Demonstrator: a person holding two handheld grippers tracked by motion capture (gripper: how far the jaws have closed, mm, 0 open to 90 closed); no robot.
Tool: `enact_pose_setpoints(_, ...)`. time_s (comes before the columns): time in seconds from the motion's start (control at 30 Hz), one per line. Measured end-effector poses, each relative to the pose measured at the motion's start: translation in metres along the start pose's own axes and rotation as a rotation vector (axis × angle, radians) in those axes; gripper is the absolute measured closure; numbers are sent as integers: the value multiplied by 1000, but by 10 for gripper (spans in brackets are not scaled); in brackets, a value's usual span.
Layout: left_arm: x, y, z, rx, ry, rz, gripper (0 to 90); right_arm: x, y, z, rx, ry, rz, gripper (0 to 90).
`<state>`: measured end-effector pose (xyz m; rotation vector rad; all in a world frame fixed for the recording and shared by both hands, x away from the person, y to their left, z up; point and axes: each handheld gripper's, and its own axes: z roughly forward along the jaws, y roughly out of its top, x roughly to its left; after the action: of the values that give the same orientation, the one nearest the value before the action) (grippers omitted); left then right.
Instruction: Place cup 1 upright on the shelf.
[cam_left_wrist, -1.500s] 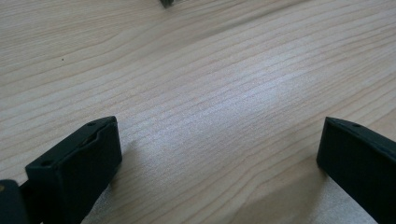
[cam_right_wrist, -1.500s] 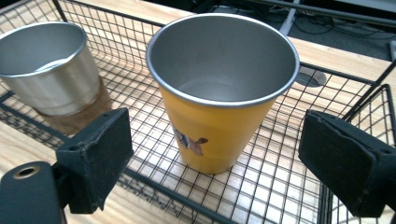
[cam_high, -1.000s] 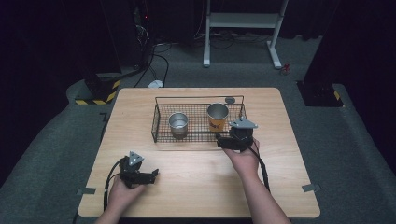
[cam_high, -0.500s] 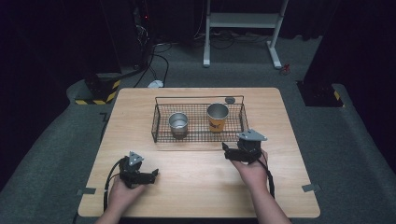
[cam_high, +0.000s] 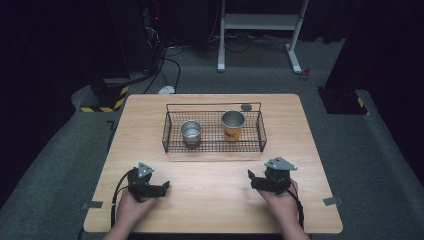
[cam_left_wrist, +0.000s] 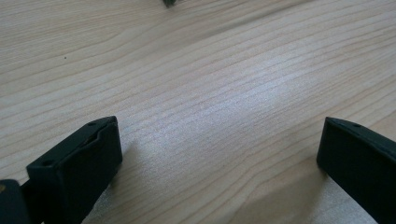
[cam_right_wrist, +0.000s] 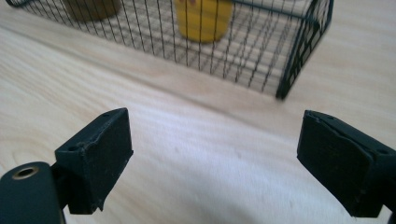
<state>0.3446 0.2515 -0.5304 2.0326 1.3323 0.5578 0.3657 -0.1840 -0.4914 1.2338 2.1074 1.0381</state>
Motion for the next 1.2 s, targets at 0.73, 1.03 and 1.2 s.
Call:
enact_pose_setpoints(0.73,0,0,0,0,5,0,6,-22,-38,7,162,-28,50,91)
enact_pose_setpoints(1.03,-3,0,0,-1,29,-25,6,-19,-38,7,163,-54,69,93)
enact_pose_setpoints(1.2,-11,-1,-1,3,95,-95,3,-19,-37,7,164,-54,69,93)
